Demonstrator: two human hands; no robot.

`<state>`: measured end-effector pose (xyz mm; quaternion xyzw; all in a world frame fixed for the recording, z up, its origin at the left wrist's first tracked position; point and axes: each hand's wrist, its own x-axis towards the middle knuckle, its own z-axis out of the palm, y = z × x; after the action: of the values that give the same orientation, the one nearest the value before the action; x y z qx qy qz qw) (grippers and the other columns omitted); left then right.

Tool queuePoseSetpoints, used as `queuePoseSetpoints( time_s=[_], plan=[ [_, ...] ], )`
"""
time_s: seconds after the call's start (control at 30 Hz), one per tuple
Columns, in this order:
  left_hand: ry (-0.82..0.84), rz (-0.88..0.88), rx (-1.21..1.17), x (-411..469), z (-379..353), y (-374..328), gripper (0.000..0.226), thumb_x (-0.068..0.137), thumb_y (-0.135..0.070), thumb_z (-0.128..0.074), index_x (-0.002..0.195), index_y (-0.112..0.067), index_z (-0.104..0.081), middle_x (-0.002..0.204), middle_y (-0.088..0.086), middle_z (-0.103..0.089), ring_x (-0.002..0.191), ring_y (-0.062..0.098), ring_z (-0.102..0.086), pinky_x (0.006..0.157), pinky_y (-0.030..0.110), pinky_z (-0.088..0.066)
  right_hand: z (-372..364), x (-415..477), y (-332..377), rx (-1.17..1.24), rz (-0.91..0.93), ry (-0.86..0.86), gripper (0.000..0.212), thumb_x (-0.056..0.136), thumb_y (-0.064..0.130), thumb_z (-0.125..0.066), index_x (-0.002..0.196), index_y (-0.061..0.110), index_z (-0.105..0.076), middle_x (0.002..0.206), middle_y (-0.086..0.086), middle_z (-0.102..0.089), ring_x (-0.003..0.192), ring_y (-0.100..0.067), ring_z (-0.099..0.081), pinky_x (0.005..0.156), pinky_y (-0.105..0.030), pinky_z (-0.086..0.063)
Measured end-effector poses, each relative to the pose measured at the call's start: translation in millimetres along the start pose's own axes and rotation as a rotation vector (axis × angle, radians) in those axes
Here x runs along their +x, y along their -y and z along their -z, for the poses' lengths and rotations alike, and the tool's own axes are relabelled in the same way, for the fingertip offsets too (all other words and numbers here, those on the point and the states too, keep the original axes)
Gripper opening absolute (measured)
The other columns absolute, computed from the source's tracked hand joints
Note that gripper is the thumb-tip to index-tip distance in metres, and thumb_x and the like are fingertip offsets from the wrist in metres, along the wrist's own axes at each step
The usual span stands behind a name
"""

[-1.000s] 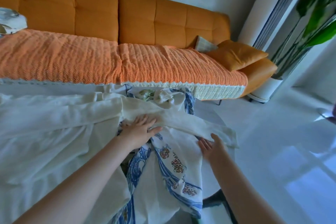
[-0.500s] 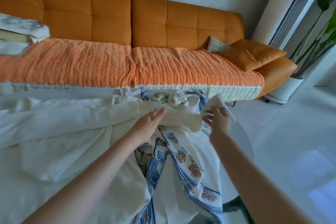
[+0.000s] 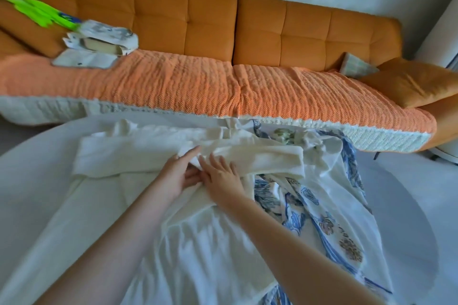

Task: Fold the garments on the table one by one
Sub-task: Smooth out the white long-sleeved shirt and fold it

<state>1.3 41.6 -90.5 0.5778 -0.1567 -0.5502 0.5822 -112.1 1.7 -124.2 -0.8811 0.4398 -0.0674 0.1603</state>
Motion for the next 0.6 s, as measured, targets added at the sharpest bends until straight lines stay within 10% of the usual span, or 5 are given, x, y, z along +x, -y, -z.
queuePoseSetpoints(
  time_s=[0.2, 0.6],
  plan=[
    [-0.183, -0.218, -0.073, 13, 6, 8, 0.031, 0.089, 0.006, -0.049, 0.116, -0.007, -0.055, 0.079, 0.011, -0.061, 0.05, 0.014, -0.064, 0.041, 0.021, -0.052, 1, -5, 4, 0.032, 0.05, 0.005, 0.052, 0.102, 0.034, -0.027, 0.15, 0.03, -0.007, 0.159, -0.001, -0.002, 0.146, -0.022, 0.003, 0.117, -0.039, 0.006],
    [-0.273, -0.356, -0.315, 27, 90, -48, 0.063, 0.09, 0.015, -0.034, 0.139, -0.025, -0.04, 0.127, 0.011, -0.05, 0.105, 0.025, -0.056, 0.089, 0.036, -0.046, 38, 19, -35, 0.128, -0.049, -0.14, 0.043, 0.101, 0.024, -0.035, 0.144, 0.017, -0.035, 0.155, -0.005, -0.023, 0.144, -0.019, -0.016, 0.116, -0.033, -0.007]
  ],
)
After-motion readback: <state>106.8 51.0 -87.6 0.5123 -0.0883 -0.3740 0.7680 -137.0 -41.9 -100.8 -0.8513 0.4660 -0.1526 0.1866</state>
